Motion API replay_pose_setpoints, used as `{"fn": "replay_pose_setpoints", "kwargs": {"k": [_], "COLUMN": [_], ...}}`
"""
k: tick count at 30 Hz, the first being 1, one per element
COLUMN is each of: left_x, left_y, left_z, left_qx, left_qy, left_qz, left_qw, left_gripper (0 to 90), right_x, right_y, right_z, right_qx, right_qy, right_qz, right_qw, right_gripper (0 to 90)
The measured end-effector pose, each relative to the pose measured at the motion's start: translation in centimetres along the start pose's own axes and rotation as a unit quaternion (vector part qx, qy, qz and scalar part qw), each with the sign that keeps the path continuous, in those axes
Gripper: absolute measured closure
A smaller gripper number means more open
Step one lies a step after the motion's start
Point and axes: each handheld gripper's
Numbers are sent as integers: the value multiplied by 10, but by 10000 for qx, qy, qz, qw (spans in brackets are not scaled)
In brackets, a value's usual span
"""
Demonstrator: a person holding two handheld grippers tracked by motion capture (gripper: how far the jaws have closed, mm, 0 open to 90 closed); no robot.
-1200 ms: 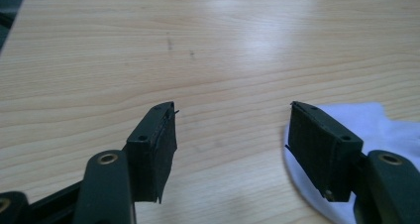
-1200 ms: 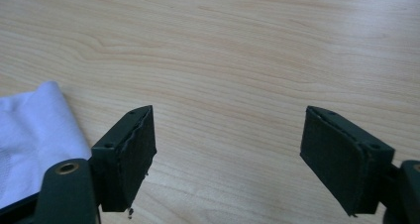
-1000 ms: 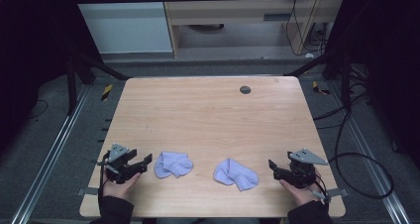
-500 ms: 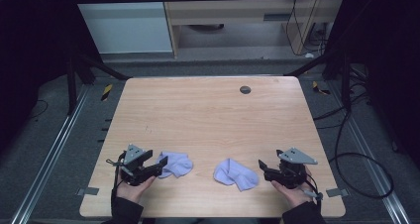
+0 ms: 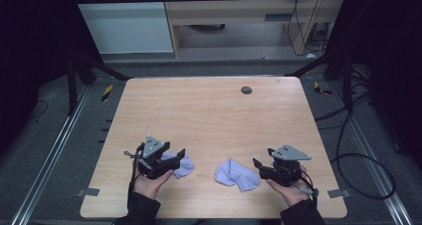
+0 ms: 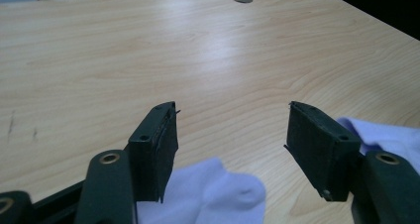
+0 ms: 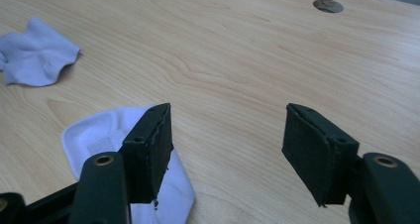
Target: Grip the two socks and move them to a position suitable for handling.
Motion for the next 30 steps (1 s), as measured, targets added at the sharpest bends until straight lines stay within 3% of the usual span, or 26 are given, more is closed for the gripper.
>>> {"fn": "replay_pose_setpoints", "kwargs": {"k": [11,13,18,22,30], "left_x": [-36,-40,-52,-62,-73], "left_y": [26,29,38,44,63], "left_z": [-22,-23,-18,-10,11], "left_qx": [101,66,202,369,721], "left_qy": [167,87,207,402,450], "left_qz": [156,262,339,269,347], "left_qw": [9997,9996,9990,9981,9958], "left_gripper": [364,365,377,389,454], "right_x": [8,10,15,19,23], "right_y": [1,2,2,3,9], "right_z": [3,4,7,10,18], "right_qx": [53,82,140,202,379], "right_qy": [-59,-84,-147,-168,-225], "right_qz": [-213,-244,-314,-398,-460], "right_qw": [9997,9996,9993,9989,9980], "right_gripper": [411,420,442,463,503]}}
Point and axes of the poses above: each handheld gripper's, and its own axes: y roughly forward along the jaws, z roughly out of its underside, x roughly to its left, and after that the axes turned 13 degrees about x, right-handed
